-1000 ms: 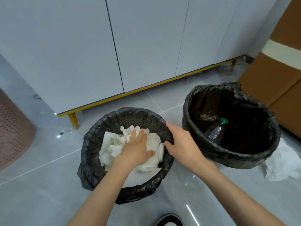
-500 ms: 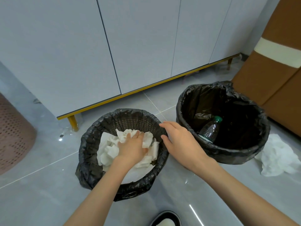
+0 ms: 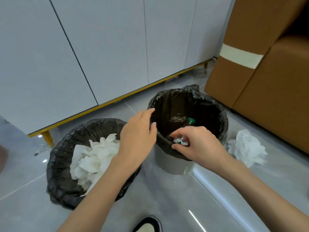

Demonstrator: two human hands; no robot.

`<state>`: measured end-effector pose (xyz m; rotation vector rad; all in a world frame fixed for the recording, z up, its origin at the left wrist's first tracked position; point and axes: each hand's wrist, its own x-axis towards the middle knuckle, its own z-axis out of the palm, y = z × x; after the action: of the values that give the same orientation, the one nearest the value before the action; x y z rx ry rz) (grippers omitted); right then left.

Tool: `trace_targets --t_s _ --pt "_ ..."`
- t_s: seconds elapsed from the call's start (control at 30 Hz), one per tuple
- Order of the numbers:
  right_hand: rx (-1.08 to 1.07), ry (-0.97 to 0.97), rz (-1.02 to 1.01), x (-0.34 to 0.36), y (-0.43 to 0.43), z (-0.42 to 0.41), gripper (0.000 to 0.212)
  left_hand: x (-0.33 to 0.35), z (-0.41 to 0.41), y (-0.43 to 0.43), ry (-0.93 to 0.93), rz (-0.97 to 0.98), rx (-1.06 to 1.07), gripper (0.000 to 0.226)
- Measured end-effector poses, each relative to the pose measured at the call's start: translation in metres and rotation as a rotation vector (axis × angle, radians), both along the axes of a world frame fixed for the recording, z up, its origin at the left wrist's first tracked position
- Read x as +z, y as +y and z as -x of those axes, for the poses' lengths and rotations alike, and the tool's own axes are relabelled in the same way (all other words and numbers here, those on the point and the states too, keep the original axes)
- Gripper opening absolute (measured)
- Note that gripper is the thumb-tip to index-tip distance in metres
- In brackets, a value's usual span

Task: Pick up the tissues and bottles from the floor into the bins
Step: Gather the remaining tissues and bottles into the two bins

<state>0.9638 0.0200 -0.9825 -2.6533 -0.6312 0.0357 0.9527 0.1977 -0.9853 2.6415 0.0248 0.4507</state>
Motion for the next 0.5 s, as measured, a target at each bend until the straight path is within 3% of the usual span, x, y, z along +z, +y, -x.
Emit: trace_targets --t_s 0.2,0.4,0.5 --pt "0.028 -0.118 0.22 -0.001 -0.014 0.011 0.029 -0.034 -0.004 -0.027 0.155 -0.036 -0.129 0.048" --pt "-0.062 -0.208 0.229 -0.009 -0.009 -0.007 0.029 -0.052 -0.033 -0.035 0.099 0.204 -0.184 0.045" --pt "-0.129 -0.219 0.214 -0.014 -0.007 -0.026 0.028 -0.055 -0.056 -0.038 0.099 0.216 -0.179 0.045"
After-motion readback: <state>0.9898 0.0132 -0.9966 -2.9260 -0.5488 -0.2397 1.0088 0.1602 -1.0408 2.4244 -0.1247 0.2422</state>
